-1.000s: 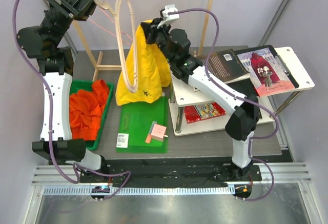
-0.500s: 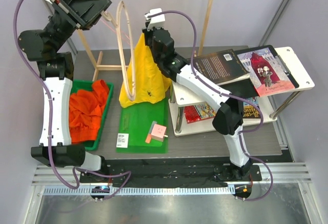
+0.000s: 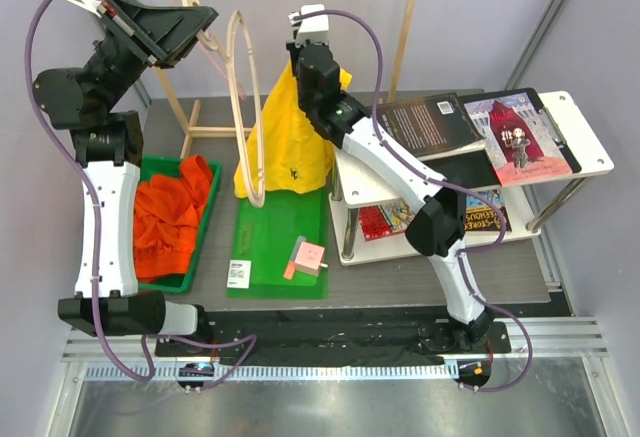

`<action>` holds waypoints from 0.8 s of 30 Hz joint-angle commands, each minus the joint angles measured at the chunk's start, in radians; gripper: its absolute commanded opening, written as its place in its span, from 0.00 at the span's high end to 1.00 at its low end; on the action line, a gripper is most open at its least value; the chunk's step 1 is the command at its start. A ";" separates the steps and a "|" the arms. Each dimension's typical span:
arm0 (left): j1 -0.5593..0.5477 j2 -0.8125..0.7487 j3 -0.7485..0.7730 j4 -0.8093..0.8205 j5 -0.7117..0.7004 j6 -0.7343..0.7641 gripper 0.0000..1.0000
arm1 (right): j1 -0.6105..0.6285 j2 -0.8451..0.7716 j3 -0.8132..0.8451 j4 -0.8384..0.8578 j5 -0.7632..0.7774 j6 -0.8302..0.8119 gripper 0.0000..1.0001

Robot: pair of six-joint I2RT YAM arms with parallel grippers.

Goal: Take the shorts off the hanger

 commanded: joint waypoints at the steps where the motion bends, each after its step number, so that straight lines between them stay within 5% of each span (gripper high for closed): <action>1: 0.006 -0.036 -0.003 0.014 0.005 0.019 1.00 | -0.021 0.021 0.086 0.005 0.051 -0.010 0.80; 6: 0.006 -0.039 -0.024 0.011 0.007 0.022 1.00 | -0.021 0.017 0.120 -0.116 0.012 0.031 0.37; 11: -0.032 -0.003 -0.009 0.008 0.002 0.028 0.99 | -0.038 -0.057 0.001 -0.155 -0.044 0.123 0.14; 17: -0.108 0.008 -0.021 -0.012 -0.019 0.071 1.00 | -0.042 -0.132 0.016 -0.331 -0.131 0.285 0.00; 24: -0.194 -0.001 -0.005 -0.216 -0.060 0.267 0.99 | -0.045 -0.242 0.010 -0.544 -0.176 0.436 0.00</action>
